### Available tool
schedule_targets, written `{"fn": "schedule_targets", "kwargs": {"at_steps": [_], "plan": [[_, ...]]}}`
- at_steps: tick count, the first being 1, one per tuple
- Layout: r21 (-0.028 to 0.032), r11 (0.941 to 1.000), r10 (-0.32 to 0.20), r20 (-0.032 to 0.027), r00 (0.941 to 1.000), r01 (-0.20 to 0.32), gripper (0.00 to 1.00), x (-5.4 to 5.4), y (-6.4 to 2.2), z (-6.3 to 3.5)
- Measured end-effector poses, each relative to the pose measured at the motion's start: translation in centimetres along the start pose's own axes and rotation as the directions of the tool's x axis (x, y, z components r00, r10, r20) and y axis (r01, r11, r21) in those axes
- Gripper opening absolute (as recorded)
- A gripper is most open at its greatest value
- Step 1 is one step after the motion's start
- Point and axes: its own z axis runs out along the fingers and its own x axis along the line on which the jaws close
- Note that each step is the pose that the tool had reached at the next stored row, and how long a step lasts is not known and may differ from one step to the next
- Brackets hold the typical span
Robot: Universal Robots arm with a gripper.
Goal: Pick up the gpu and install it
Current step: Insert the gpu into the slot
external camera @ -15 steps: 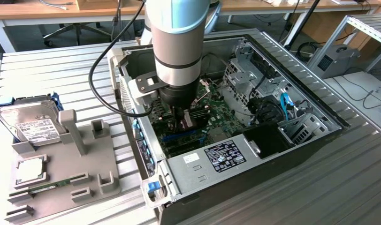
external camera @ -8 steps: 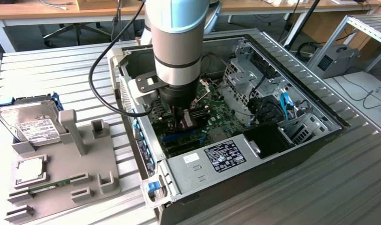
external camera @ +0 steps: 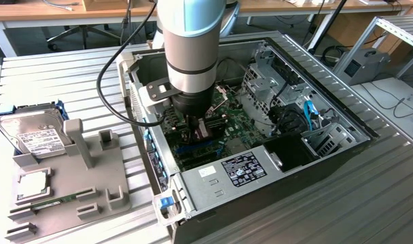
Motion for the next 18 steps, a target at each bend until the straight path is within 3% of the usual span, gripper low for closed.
{"fn": "schedule_targets", "kwargs": {"at_steps": [18], "plan": [[0.0000, 1.0000, 0.000, -0.0006, 1.0000, 0.000, 0.29, -0.21, 0.01, 0.48]]}}
